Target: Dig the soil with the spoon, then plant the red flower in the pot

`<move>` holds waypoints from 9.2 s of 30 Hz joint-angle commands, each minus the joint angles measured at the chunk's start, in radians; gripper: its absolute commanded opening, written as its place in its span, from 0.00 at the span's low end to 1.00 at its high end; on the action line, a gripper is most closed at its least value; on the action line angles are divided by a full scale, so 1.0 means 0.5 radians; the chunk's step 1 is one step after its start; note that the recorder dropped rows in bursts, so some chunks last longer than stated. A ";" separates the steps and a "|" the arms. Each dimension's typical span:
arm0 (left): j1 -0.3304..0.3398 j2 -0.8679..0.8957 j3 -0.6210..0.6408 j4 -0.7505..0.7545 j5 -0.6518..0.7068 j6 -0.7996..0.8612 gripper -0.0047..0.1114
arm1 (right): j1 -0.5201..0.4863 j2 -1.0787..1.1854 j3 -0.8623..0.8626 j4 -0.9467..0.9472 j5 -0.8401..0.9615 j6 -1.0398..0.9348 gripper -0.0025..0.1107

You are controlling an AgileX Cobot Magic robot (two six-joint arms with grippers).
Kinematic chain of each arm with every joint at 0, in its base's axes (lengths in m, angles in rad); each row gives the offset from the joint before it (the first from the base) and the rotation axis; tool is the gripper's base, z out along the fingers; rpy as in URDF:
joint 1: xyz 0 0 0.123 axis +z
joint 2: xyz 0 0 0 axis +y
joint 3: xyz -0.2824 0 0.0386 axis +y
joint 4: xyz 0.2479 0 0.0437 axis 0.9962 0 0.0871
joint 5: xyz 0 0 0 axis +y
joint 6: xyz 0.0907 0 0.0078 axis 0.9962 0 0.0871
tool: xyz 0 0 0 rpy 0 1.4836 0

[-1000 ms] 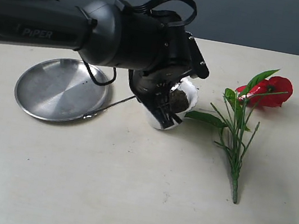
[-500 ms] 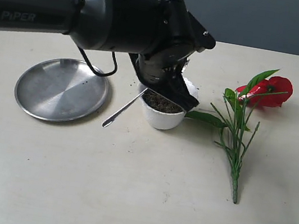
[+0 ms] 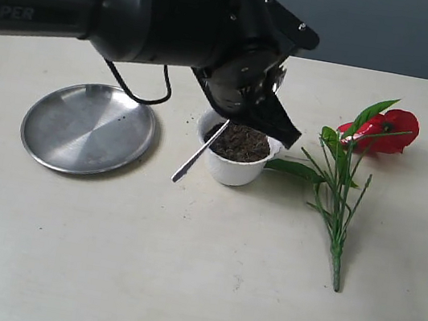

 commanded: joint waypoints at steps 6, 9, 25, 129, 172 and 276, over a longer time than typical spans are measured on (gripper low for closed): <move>-0.004 -0.199 0.010 0.379 -0.137 -0.364 0.04 | -0.012 -0.006 0.004 0.006 -0.015 -0.012 0.02; -0.004 -0.199 0.010 0.379 -0.258 -0.377 0.04 | -0.012 -0.006 0.004 0.006 -0.015 -0.012 0.02; 0.044 -0.072 0.010 0.699 -0.638 -0.617 0.04 | -0.012 -0.006 0.004 0.006 -0.015 -0.012 0.02; 1.250 0.464 -0.231 -0.856 0.499 0.430 0.04 | -0.012 -0.006 0.004 0.006 -0.015 -0.012 0.02; 1.255 0.729 -0.493 -0.922 0.644 0.418 0.04 | -0.012 -0.006 0.004 0.006 -0.015 -0.012 0.02; 1.259 -1.951 0.241 -0.161 0.097 0.349 0.04 | -0.012 -0.006 0.004 0.006 -0.015 -0.012 0.02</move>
